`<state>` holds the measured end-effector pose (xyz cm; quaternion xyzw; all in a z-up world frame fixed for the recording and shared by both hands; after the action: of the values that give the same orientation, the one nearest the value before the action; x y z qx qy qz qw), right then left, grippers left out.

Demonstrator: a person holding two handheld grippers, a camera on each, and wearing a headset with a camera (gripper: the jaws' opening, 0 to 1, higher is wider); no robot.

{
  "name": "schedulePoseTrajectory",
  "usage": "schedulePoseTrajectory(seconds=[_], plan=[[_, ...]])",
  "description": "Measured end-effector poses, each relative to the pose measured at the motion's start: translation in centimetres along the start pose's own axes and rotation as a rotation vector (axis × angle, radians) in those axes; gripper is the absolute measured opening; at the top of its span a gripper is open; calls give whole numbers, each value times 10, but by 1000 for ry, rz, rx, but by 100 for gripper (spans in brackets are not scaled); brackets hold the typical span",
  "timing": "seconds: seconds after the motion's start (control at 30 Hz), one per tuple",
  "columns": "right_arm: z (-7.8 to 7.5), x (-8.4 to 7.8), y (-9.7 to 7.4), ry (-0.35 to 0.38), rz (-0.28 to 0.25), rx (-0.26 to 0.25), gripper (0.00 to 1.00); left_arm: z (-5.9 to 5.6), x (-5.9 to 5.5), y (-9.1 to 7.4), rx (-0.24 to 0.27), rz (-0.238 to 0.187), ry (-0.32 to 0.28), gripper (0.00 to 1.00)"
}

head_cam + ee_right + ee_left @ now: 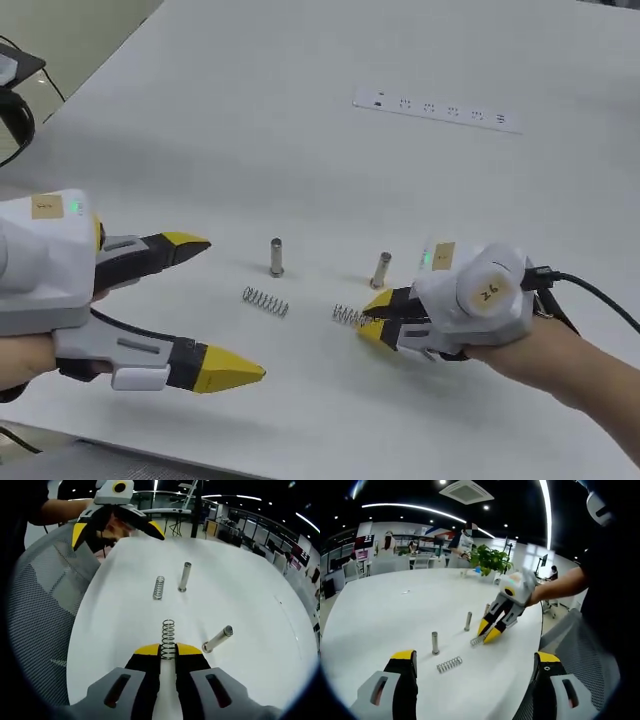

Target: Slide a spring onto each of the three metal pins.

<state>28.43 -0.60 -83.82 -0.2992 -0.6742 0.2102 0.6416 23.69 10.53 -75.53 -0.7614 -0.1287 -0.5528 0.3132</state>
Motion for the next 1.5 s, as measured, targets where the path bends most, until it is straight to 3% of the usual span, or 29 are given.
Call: schedulePoseTrajectory(seconds=[0.3, 0.7, 1.17, 1.5], plan=[[-4, -2, -16, -3, -4, -14, 8, -4, 1, 6, -27, 7, 0, 92], [-5, -4, -42, -2, -9, -39, 8, -24, 1, 21, -107, 30, 12, 84], [5, -3, -52, -67, 0, -21, 8, -36, -1, 47, -185, 80, 47, 76], [11, 4, -57, -80, -16, -5, 8, -42, -1, 66, -230, 92, 56, 71]])
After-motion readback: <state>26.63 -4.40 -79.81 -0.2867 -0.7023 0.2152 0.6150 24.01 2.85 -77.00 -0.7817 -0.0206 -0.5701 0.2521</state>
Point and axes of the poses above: the centre of the closed fingertips' face, and the gripper's own axes: y roughly forward along the fingers, z roughly to its left, x roughly out of its top, the point moved 1 cm from there along -y, roughly backward along the fingers, and after that the axes turned 4 degrees about -z, right-handed, at the moved point
